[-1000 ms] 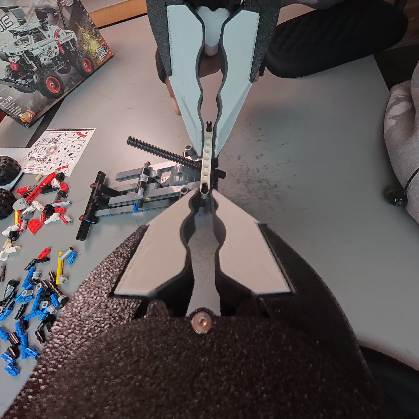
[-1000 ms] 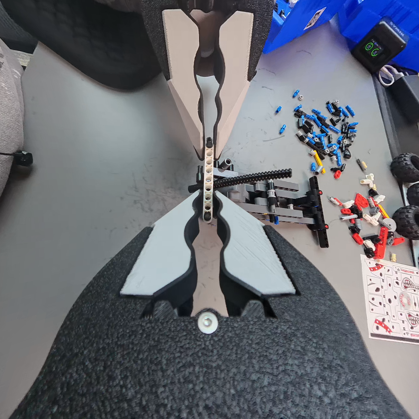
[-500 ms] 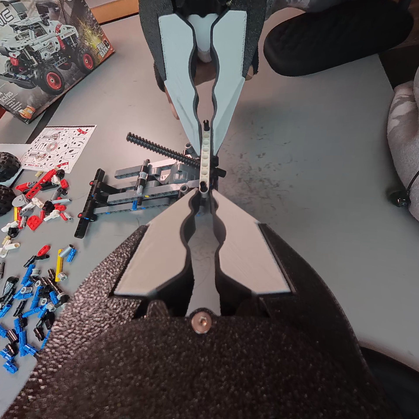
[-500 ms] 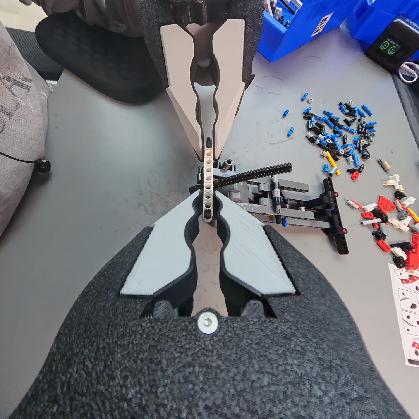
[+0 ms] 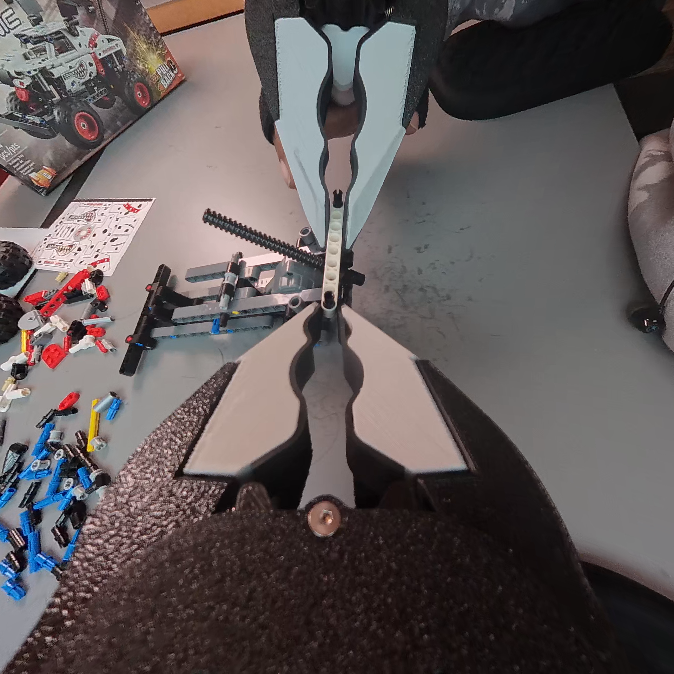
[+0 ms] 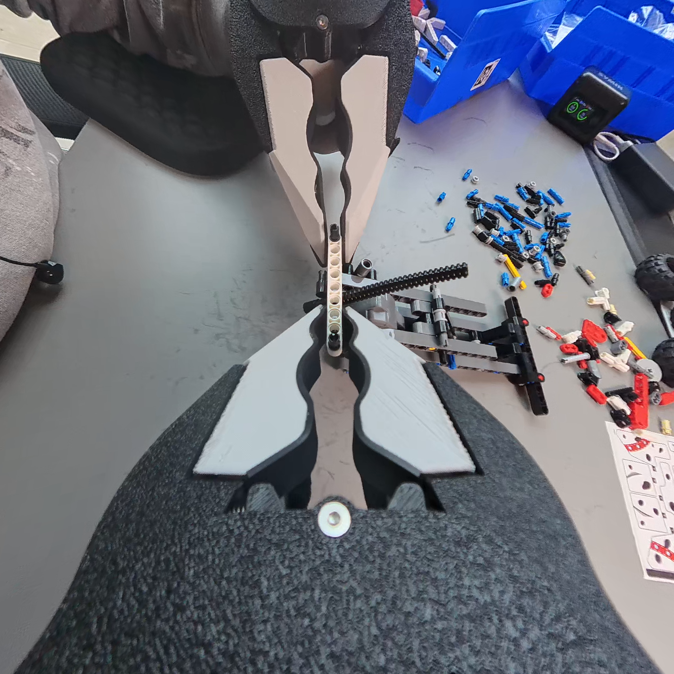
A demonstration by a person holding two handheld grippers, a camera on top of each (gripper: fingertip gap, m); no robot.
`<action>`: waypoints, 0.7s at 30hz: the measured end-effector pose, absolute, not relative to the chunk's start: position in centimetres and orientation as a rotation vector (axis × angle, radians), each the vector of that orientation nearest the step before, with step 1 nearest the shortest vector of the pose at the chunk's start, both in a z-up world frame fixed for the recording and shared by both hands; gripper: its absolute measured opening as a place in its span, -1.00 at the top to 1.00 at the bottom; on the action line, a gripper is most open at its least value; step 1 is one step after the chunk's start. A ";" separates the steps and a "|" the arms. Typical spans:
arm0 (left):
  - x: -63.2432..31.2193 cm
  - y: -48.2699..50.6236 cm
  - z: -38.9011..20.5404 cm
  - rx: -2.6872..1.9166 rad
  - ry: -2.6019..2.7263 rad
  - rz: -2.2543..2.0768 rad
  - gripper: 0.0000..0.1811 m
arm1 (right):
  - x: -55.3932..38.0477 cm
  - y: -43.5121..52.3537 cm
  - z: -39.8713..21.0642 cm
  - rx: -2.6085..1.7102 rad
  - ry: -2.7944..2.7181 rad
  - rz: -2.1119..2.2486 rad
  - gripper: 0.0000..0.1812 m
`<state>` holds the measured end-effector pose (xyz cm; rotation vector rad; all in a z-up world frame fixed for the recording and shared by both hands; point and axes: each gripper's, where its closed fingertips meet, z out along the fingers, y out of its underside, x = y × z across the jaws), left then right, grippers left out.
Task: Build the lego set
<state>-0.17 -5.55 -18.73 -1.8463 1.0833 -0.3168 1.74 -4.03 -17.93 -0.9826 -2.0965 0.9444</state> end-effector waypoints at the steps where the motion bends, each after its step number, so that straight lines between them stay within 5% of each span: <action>1: -0.2 -5.6 -18.7 -1.847 1.080 -0.318 0.90 | 1.7 -4.0 -17.9 -0.985 -2.095 0.952 0.92; 21: -0.9 -6.5 -20.2 -2.106 0.810 -0.671 0.70 | 1.6 -4.0 -18.0 -1.025 -2.107 0.901 0.92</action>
